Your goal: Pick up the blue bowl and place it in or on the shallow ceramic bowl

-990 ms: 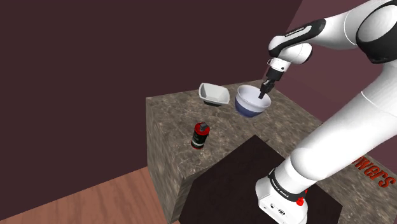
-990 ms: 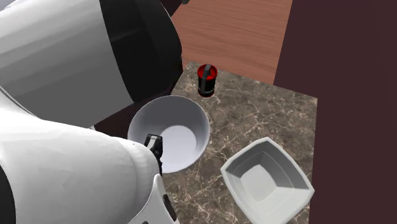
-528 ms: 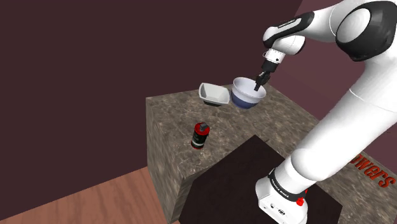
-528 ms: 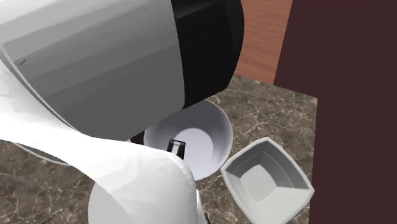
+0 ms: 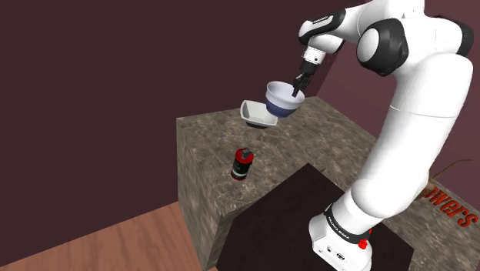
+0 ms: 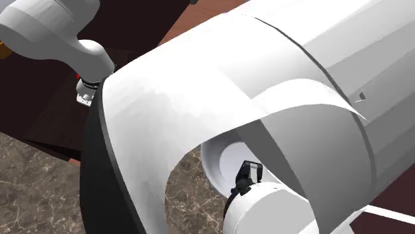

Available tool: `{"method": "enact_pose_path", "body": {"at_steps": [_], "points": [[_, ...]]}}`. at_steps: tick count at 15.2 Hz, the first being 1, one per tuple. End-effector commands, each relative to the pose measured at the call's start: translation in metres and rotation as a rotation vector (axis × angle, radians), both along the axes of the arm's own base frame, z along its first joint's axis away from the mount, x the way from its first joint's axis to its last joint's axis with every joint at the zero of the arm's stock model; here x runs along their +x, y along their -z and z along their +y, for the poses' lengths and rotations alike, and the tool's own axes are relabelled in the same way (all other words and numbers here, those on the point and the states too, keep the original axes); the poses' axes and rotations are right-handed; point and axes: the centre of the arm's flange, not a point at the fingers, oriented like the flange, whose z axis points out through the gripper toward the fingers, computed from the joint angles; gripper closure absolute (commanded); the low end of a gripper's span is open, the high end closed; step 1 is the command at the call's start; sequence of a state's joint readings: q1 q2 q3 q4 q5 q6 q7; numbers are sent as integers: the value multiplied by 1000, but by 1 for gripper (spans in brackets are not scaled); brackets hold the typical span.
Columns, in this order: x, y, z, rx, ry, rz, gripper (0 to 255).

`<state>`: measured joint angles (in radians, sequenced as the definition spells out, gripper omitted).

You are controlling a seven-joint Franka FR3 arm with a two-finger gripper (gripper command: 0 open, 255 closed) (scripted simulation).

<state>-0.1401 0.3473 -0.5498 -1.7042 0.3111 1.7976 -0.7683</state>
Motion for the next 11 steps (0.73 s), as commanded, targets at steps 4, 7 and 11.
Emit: {"method": "enact_pose_path", "body": {"at_steps": [4, 7, 11], "points": [[66, -8, -10, 1, -1, -1, 255], [105, -13, -14, 1, -1, -1, 255], [135, -6, -17, 1, -1, -1, 255]]}}
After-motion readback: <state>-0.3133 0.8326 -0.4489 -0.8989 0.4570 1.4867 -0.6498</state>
